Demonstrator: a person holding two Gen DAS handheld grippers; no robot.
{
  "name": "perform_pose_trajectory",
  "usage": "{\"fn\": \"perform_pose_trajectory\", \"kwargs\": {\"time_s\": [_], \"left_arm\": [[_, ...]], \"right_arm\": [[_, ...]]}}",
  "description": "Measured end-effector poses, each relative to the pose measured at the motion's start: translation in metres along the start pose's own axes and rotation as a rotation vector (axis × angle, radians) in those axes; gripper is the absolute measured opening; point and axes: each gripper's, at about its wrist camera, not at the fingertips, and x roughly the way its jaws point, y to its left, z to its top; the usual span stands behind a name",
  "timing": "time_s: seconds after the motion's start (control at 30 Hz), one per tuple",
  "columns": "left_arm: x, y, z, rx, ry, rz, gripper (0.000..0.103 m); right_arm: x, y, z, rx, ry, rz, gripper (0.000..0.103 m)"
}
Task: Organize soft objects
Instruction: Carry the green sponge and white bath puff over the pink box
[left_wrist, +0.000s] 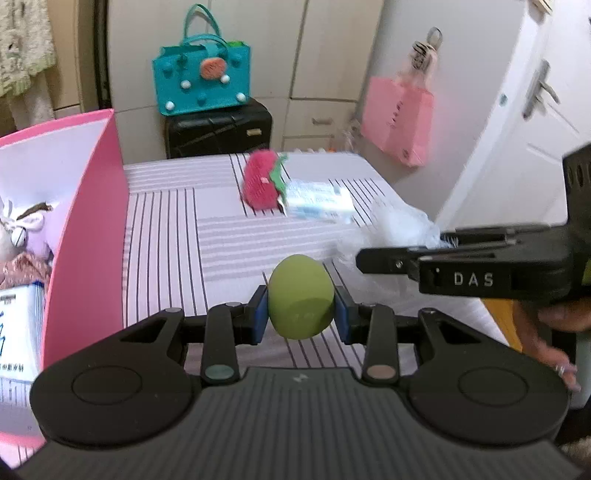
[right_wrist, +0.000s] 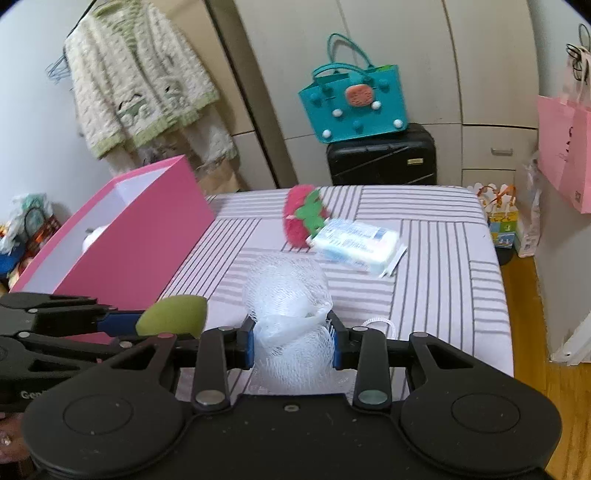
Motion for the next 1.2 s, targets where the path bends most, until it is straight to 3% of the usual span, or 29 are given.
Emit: {"fn": "perform_pose_trajectory", "kwargs": {"time_s": [0.37, 0.9, 1.2], "left_arm": [[-0.036, 0.0, -0.019, 0.047, 0.076, -0.027, 0.035], [-0.117, 0.024, -0.013, 0.088, 0.197, -0.095, 0.035], [-0.16, 0.046, -0.004, 0.077, 0.112, -0.048, 0.035]], "right_arm": [[-0.025, 0.018, -0.013, 0.012, 0.093, 0.121, 0.042], [-0.055, 0.079, 0.002, -0.156, 0.248, 0.312, 0.042], [-0.054, 0.112, 0.024, -0.21, 0.247, 0.384, 0.042]]}}
